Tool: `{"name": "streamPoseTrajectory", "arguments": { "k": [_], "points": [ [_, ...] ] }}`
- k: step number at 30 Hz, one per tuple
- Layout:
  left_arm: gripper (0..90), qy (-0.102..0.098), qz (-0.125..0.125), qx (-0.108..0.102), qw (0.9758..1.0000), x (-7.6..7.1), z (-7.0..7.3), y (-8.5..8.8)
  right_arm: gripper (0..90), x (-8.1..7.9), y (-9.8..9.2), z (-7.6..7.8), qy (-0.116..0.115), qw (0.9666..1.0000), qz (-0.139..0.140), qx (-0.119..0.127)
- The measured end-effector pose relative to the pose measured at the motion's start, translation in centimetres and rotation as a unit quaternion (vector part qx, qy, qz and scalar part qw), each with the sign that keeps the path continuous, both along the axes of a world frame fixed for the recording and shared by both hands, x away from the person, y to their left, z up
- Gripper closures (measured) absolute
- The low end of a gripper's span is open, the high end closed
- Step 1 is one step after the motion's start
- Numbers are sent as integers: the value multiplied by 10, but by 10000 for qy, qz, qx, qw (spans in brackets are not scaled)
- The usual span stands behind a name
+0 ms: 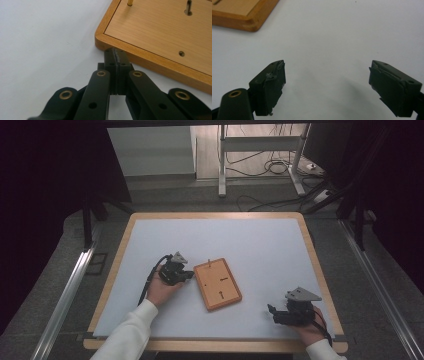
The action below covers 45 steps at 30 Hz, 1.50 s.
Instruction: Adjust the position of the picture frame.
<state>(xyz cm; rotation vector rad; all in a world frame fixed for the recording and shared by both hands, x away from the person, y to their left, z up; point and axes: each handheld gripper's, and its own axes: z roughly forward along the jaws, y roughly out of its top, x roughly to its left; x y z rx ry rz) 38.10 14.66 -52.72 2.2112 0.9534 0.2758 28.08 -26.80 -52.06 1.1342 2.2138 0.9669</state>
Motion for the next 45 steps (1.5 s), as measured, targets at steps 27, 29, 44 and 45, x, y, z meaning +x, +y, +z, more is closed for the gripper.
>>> {"name": "streamPoseTrajectory", "arguments": {
  "k": [27, 29, 44, 45],
  "points": [
    [317, -102, 212, -213, 9995, -42, 9, 26, 865, 30, 54, 12, 405, 9966, 715, 4],
    [314, -96, 211, -214, 9995, -42, 9, 26, 891, 36, 63, 12, 417, 9962, 765, 17],
    [315, -221, 312, -216, 9990, -42, 10, 30, 900, 40, 94, 1, 539, 9914, 1170, -246],
    [315, -201, 333, -229, 9990, -42, 10, 30, 900, 40, 94, 1, 570, 9914, 1162, -201]
  ]
}}
